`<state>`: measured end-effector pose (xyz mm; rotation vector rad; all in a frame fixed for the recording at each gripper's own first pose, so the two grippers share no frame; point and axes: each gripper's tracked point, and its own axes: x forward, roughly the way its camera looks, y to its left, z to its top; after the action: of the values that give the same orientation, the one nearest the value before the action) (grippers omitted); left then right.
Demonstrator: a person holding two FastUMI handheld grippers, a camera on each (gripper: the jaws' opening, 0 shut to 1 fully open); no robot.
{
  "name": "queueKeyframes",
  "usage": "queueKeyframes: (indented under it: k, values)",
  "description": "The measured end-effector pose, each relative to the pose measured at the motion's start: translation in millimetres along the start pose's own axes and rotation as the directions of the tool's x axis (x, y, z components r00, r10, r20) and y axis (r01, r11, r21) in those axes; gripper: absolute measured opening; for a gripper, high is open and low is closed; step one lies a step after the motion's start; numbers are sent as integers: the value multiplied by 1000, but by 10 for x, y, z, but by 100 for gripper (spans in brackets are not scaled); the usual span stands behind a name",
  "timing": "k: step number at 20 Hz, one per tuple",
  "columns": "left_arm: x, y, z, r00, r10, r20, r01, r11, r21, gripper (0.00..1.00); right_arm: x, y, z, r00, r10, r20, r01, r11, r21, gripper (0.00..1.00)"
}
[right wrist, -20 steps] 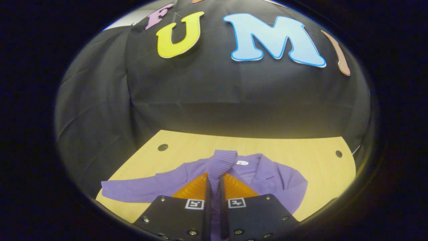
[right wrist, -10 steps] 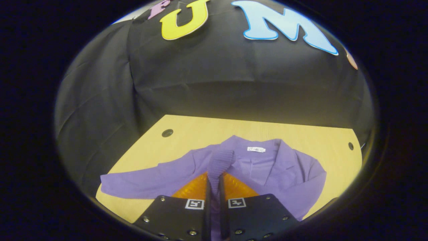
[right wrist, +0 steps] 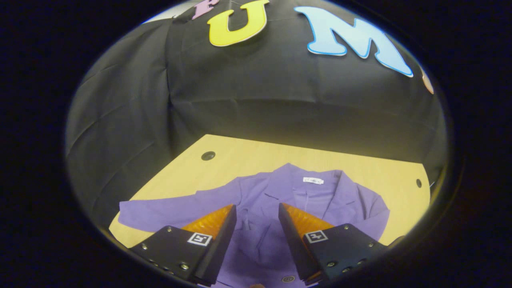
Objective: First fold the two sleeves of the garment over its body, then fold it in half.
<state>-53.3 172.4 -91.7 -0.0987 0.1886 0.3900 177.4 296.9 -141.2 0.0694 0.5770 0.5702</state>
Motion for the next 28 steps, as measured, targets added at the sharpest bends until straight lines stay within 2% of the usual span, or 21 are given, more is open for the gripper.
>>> queueKeyframes:
  k: [2, 3, 5, 7, 8, 9, 10, 13, 14, 16, 20, 21, 28]
  values:
    - [17, 23, -43, 1000, 5, -7, -5, 1000, -9, 97, -110, 8, 76, 999, -6, 37, 7, 1000, -29, 70]
    - [34, 32, -71, 1000, 8, -13, -8, 1000, -14, 98, -180, 18, 126, 998, -10, 58, 13, 999, -44, 66]
    - [68, 80, -127, 1000, 20, -21, -20, 1000, -19, 100, -334, 39, 246, 994, -14, 108, 22, 997, -72, 70]
    - [87, 155, -183, 999, 36, -30, -37, 999, -29, 100, -508, 52, 346, 988, -19, 156, 33, 995, -89, 70]
    - [105, 202, -213, 998, 46, -36, -47, 998, -35, 100, -603, 58, 415, 983, -23, 182, 41, 995, -95, 66]
    - [116, 251, -257, 997, 58, -43, -60, 997, -42, 100, -698, 57, 471, 977, -28, 210, 50, 994, -98, 70]
    - [142, 295, -319, 996, 69, -54, -72, 996, -50, 100, -804, 43, 525, 971, -39, 235, 63, 993, -97, 66]
    - [210, 450, -490, 990, 107, -87, -111, 993, -40, 100, -1132, 44, 673, 948, -48, 313, 76, 994, -77, 73]
    - [231, 507, -558, 988, 119, -100, -123, 992, -35, 100, -1207, 0, 702, 941, -66, 333, 95, 993, -71, 86]
    - [279, 665, -655, 982, 147, -120, -152, 988, -34, 100, -1396, -53, 737, 928, -84, 363, 115, 991, -65, 87]
    - [360, 1043, -926, 960, 218, -176, -225, 974, -22, 100, -1709, -204, 725, 904, -140, 403, 187, 979, -79, 87]
    - [380, 1133, -996, 953, 234, -189, -242, 970, -18, 96, -1776, -238, 704, 900, -154, 408, 205, 975, -84, 87]
    - [574, 1745, -1550, 890, 342, -301, -355, 935, 12, 100, -2207, -516, 530, 876, -252, 411, 294, 955, -41, 87]
